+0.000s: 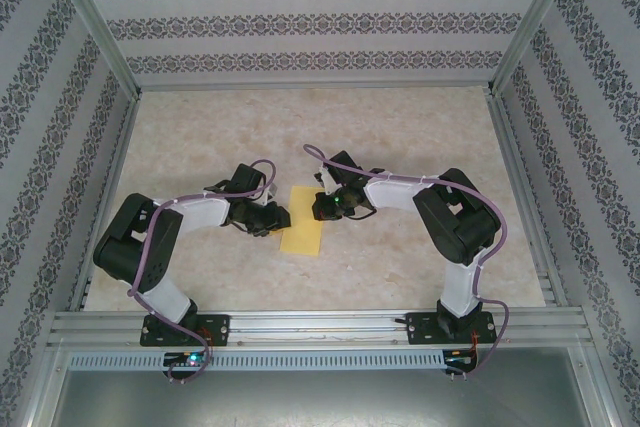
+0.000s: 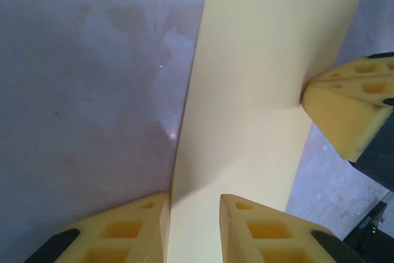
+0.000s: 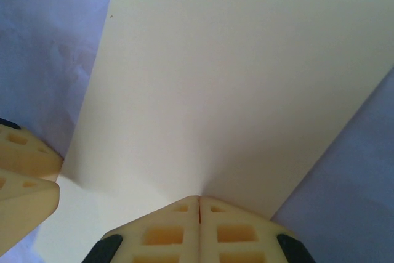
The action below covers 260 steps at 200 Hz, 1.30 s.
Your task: Fold a paper plane with a square sheet of paper (fold left side to right side)
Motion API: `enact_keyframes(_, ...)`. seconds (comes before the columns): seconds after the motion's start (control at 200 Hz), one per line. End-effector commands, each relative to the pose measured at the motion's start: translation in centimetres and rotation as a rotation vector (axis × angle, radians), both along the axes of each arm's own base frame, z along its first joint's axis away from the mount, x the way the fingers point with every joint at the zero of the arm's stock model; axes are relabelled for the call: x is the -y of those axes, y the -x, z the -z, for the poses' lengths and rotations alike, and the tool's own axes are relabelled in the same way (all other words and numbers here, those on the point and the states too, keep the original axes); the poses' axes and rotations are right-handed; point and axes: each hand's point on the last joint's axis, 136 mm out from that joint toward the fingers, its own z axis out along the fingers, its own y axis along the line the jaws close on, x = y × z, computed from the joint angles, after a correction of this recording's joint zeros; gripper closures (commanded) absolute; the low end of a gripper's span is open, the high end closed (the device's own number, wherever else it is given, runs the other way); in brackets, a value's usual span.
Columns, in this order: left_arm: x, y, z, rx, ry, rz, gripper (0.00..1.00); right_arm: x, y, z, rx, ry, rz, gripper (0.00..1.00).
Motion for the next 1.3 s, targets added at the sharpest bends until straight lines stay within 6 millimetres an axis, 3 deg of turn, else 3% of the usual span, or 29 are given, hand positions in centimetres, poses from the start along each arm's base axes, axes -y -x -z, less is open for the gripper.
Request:
enact_keyframes(0.0, 1.1, -0.4, -0.7, 0.032, 0.034, 0.037, 0.73, 1.2, 1.3, 2.5, -0.071, 0.058, 0.004, 1.00)
enact_keyframes(0.245, 1.1, -0.7, -1.0, 0.045, 0.040, 0.020, 0.74, 1.1, 1.2, 2.4, -0.070, 0.056, 0.004, 1.00)
enact_keyframes(0.49, 1.1, -0.5, -1.0, 0.040, 0.057, -0.008, 0.90, 0.9, 0.8, 1.6, -0.043, 0.043, -0.001, 0.95)
enact_keyframes(0.675, 1.3, -0.4, -1.5, 0.035, 0.095, -0.060, 1.00, 0.8, -0.8, -1.5, 0.069, 0.012, -0.006, 0.81)
enact_keyframes(0.829, 1.3, 0.0, -2.1, 0.019, 0.101, -0.108, 1.00, 1.7, -1.4, -5.3, 0.238, -0.005, -0.016, 0.66)
enact_keyframes(0.899, 1.1, 0.2, -2.4, 0.015, 0.091, -0.135, 1.00, 2.4, -0.9, -6.8, 0.322, -0.015, -0.025, 0.60)
enact_keyframes(1.049, 0.5, 0.5, -2.9, 0.005, 0.082, -0.207, 1.00, 3.1, 2.0, -8.5, 0.517, -0.017, -0.079, 0.49)
enact_keyframes(1.189, 0.4, 0.8, -3.0, -0.010, 0.080, -0.250, 1.00, 2.6, 5.8, -8.6, 0.748, 0.047, -0.229, 0.34)
enact_keyframes(1.294, 0.6, 0.9, -3.1, -0.012, 0.082, -0.266, 1.00, 1.3, 8.6, -8.1, 0.887, 0.082, -0.357, 0.33)
